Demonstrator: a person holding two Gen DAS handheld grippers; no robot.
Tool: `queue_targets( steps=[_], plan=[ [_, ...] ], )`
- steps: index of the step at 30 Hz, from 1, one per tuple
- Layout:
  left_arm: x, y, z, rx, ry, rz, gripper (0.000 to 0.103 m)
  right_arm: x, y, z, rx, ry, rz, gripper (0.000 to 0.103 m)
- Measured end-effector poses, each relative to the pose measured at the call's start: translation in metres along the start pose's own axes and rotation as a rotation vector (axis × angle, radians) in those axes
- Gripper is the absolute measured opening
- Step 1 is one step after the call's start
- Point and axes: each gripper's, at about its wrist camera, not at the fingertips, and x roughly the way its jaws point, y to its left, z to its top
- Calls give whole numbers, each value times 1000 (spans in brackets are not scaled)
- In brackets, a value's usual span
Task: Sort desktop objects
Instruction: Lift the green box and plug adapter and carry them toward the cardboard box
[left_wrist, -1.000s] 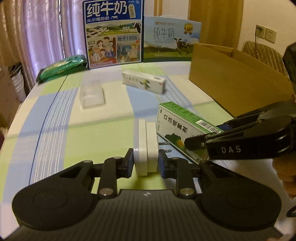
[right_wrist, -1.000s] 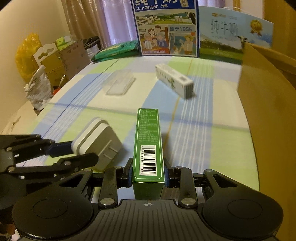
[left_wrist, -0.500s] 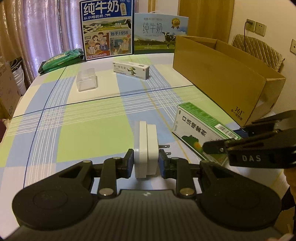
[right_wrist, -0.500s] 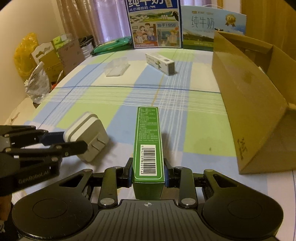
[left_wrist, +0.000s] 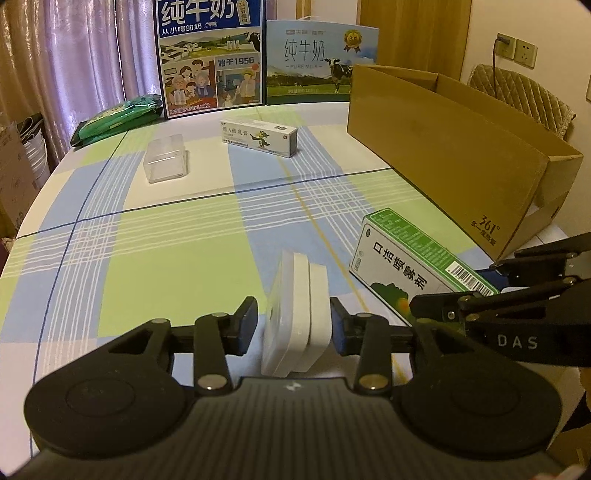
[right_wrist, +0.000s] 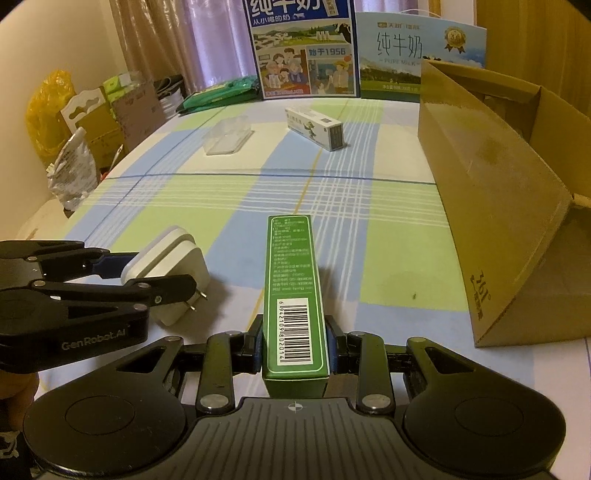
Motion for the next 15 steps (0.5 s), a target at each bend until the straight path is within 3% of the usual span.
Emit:
queue_targets(
  steps=[2,15],
  plan=[
    [2,-1,-1,1,4,-1,30,1,0,0,-7,1,-2,28],
    [-7,-9,-4,-23,10,-12,28,16,9,8,-99,15,-35,28]
  ],
)
